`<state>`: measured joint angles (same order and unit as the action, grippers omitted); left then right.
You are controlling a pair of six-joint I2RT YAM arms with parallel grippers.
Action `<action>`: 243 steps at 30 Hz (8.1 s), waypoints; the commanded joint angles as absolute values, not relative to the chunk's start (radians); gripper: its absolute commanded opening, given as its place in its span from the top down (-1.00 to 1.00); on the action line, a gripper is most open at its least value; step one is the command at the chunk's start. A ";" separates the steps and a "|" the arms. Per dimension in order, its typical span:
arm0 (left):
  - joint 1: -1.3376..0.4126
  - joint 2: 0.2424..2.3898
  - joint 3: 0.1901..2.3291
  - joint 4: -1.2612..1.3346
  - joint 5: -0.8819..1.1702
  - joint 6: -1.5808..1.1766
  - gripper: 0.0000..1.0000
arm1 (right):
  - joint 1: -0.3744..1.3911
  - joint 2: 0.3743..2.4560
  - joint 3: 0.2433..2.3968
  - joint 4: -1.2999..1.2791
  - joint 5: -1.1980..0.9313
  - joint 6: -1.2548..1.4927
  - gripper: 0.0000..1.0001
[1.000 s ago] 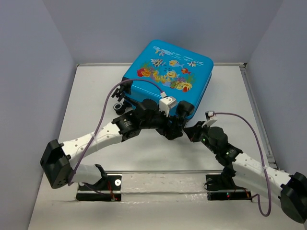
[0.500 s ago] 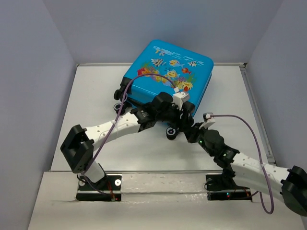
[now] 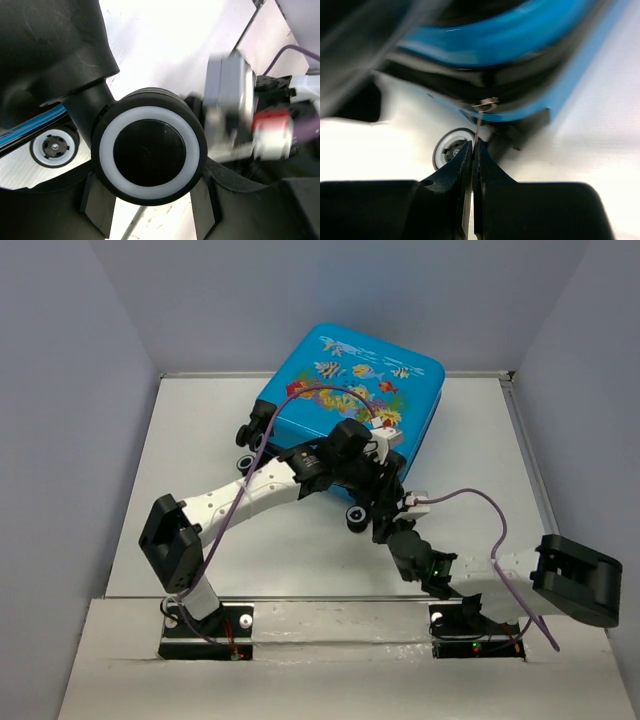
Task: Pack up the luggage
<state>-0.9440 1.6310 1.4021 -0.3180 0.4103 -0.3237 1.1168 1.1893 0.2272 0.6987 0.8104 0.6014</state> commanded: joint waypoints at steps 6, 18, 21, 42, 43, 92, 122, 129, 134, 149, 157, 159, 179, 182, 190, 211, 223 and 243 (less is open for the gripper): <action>-0.946 1.759 1.731 -0.112 0.408 -0.341 -0.36 | 1.356 1.529 0.465 1.193 0.752 0.241 0.86; -0.946 1.896 2.015 -0.311 0.537 -0.287 -0.92 | 1.365 1.729 0.513 1.451 0.649 0.270 0.86; -0.945 1.841 1.969 -0.307 0.499 -0.249 -0.98 | 1.365 1.668 0.425 1.457 0.733 0.324 0.86; -0.456 0.954 0.933 -0.354 -0.210 -0.267 -0.98 | 1.365 0.894 0.330 0.318 0.750 0.618 0.31; -0.436 0.965 0.924 -0.335 -0.198 -0.241 -0.98 | 1.365 0.879 0.334 0.295 0.744 0.627 0.20; -0.511 0.984 0.796 -0.136 0.198 -0.322 0.88 | 0.620 0.839 0.479 0.050 0.296 0.448 0.03; -0.675 0.805 0.830 -0.006 0.189 -0.555 0.88 | 0.407 0.920 0.163 0.800 0.023 0.315 -0.11; -0.675 0.792 0.825 -0.020 0.204 -0.554 0.88 | 0.371 1.061 0.201 0.913 0.012 0.298 -0.09; -0.675 0.787 0.839 -0.029 0.210 -0.548 0.88 | 0.371 1.134 0.216 0.980 0.014 0.296 0.01; -0.675 0.814 0.851 -0.018 0.216 -0.549 0.88 | 0.371 1.166 0.204 1.080 -0.037 0.297 0.86; -0.675 0.884 0.877 0.070 0.268 -0.572 0.88 | 0.652 1.149 0.169 1.065 0.125 0.318 0.86; -0.675 0.899 0.890 0.081 0.268 -0.575 0.88 | 0.721 1.175 0.158 1.086 0.196 0.330 0.86; -0.658 0.899 1.034 -0.030 0.112 -0.483 0.88 | 0.985 1.188 0.129 1.034 0.542 0.435 0.86; -0.618 0.890 1.052 -0.037 0.133 -0.486 0.88 | 0.816 1.119 0.014 1.115 0.430 0.495 0.81; -0.589 0.877 1.069 -0.041 0.175 -0.500 0.88 | 0.710 0.948 -0.018 1.002 0.436 0.460 0.06; -0.574 0.850 1.091 -0.066 0.201 -0.482 0.88 | 0.506 1.101 0.110 1.011 0.173 0.385 -0.02; -0.572 0.842 1.034 -0.071 0.206 -0.479 0.88 | 0.506 1.092 0.153 1.016 0.213 0.288 0.03; -0.571 0.842 0.963 -0.060 0.213 -0.489 0.88 | 0.506 1.016 0.170 1.002 0.143 0.314 0.18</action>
